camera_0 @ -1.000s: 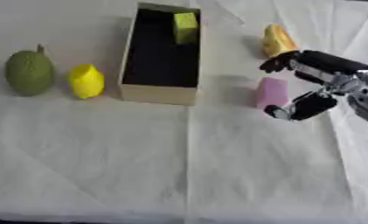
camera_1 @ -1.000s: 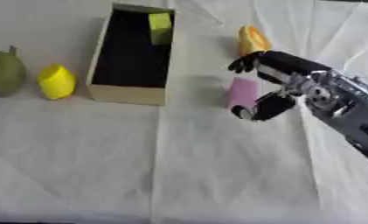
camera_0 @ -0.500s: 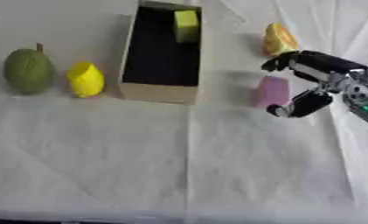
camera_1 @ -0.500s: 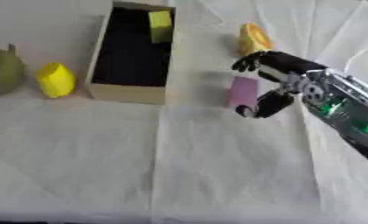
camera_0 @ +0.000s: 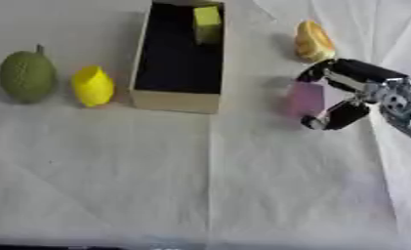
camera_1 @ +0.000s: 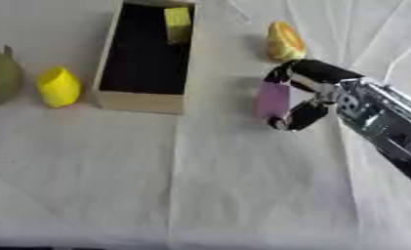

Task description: Pick up objects on the table and place them in the box.

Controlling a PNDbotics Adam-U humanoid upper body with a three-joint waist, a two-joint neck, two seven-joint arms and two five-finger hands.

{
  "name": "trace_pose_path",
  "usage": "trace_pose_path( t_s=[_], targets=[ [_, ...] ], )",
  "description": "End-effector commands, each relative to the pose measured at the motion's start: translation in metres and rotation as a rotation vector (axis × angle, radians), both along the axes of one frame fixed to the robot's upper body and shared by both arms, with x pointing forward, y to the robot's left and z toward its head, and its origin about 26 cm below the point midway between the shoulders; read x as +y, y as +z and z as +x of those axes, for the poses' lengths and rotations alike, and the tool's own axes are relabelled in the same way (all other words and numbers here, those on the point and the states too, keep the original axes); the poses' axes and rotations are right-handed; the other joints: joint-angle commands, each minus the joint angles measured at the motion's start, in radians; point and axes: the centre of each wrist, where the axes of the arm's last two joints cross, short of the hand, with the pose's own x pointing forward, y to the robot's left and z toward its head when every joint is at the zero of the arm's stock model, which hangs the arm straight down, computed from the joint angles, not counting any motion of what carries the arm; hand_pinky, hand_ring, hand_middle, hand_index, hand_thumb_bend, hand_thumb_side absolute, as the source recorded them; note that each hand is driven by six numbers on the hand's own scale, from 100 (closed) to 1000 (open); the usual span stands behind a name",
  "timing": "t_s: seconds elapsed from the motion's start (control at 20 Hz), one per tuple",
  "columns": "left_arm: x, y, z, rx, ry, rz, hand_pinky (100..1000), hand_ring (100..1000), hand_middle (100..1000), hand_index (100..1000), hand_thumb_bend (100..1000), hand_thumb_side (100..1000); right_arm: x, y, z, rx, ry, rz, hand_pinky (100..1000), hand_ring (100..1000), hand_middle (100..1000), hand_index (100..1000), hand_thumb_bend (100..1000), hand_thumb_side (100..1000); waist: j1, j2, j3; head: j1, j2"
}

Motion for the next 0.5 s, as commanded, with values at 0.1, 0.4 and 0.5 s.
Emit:
trace_pose_path(
  t_s=[0.1, 0.4, 0.5],
  targets=[
    [0.0, 0.007, -0.001, -0.02, -0.009, 0.008, 774, 730, 670, 768, 100, 735, -0.002, 0.009, 0.001, -0.043, -0.012, 0.007, 830, 766, 577, 674, 288, 100, 0.014, -0.001, 0.0, -0.002, 0.004],
    [0.0, 0.006, -0.001, -0.017, -0.012, 0.011, 774, 727, 666, 767, 100, 735, 0.007, 0.018, -0.006, -0.079, 0.01, 0.076, 812, 717, 511, 569, 165, 100, 0.011, -0.004, -0.004, 0.003, 0.004],
    [0.0, 0.006, -0.001, -0.017, -0.011, 0.012, 774, 726, 665, 767, 100, 734, 0.011, 0.025, -0.009, -0.107, 0.018, 0.094, 808, 703, 498, 540, 113, 100, 0.011, -0.005, -0.005, 0.004, 0.004]
  ],
)
